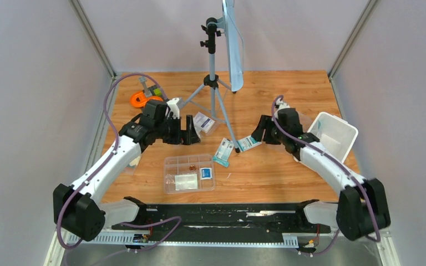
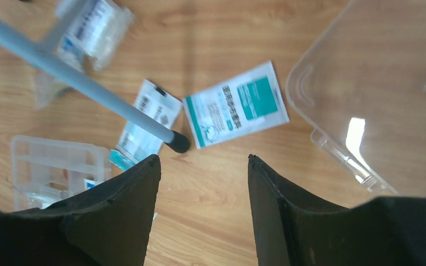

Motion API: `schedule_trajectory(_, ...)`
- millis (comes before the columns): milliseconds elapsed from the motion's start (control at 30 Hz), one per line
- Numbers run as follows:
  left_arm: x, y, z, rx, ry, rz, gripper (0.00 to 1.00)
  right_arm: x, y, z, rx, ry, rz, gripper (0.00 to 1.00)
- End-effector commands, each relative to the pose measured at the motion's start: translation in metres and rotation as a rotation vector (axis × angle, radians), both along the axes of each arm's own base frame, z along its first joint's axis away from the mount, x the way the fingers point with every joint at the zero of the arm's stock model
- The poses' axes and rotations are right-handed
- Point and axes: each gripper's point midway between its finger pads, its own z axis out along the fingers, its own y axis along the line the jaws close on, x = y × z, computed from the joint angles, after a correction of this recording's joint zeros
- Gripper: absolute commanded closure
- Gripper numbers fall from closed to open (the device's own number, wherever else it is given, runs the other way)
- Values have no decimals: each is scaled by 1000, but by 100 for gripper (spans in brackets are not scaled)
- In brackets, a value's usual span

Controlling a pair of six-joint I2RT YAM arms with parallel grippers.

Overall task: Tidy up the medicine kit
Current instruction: Adjust the medical item at the center of the board.

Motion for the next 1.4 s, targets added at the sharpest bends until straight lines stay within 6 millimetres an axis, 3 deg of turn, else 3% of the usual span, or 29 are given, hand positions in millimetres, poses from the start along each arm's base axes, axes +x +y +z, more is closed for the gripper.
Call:
schedule_trajectory(0,16,11,9,-33,-29,127,0,8,5,-43,24,163,-128,43)
schedule_trajectory(100,17,17,5,-9,-18,142,0,26,5,-65,-8,231,-168,43)
schedule_trajectory(333,14,22,9,2,-32,154,0,82,-4,-88,-166,249,-270,45)
schedule_trajectory(567,15,29,-3,30,-4,208,0,94,10,-125,-362,293,-281,42)
schedule_trajectory(767,19,34,-8,35,24,265,0,70,1,-144,-453,321,-296,42)
schedule_trajectory(1100,27,36,-14,34,35,297,0,-16,-33,-136,-443,371,-303,43)
schedule_trajectory(1233,29,32,-16,22,46,288,0,-43,-20,-133,-358,410,-207,45)
schedule_trajectory(1367,31,30,-18,20,54,279,0,-46,0,-118,-328,367,-72,44)
